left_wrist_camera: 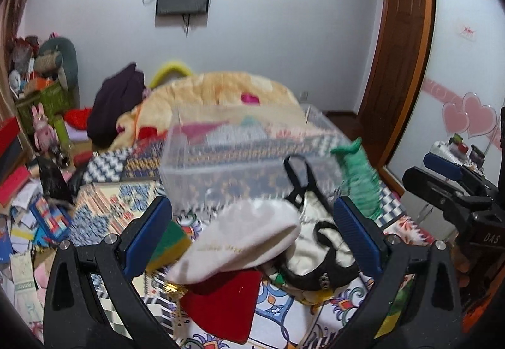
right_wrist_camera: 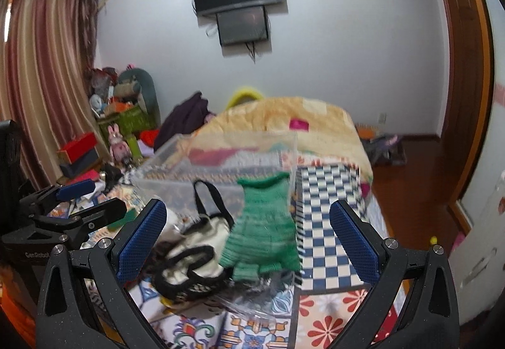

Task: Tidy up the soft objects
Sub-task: 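Grasp the white cloth with the left tool while the right tool grasps the green knitted glove, then lift the white cloth with the left tool while the right tool carries the glove into the box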

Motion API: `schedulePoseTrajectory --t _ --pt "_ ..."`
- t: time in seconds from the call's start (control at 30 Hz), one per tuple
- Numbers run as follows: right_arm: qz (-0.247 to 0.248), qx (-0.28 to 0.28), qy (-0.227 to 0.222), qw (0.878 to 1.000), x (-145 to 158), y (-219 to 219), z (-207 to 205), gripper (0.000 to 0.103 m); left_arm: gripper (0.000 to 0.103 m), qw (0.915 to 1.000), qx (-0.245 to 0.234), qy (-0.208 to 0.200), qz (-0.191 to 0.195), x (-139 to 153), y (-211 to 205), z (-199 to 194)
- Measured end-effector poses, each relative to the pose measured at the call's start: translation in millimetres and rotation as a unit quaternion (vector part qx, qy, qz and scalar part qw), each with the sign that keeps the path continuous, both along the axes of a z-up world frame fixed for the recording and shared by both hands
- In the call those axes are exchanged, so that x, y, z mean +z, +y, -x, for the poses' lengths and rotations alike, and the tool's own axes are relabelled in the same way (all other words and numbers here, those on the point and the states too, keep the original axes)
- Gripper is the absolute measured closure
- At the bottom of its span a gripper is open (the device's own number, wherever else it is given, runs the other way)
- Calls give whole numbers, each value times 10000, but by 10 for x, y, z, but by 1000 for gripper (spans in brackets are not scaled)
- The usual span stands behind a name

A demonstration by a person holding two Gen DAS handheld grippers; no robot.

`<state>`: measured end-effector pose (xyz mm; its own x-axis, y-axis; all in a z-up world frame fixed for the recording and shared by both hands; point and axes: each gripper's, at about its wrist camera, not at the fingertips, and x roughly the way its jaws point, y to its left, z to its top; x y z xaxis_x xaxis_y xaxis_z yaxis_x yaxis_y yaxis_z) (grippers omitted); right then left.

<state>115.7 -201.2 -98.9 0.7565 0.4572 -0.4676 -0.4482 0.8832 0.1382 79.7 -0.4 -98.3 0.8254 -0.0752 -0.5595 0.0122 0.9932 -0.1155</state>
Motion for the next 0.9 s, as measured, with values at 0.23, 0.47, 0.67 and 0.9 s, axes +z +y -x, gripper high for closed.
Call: schedulePoseTrajectory --t 0.23,0.47,0.67,0.9 --pt "-11 -81 504 9987 -238 -79 -160 2 0 9989 83 463 76 -362 54 -211" --pt "-47 198 916 9956 -383 36 -270 27 18 9970 -140 669 363 -526 70 -248" --pt "-72 265 954 9951 -386 50 -257 48 39 9963 -314 666 441 -571 64 -214" --pt "-48 299 787 9964 -288 15 -251 64 83 9949 -459 735 517 -580 61 -199"
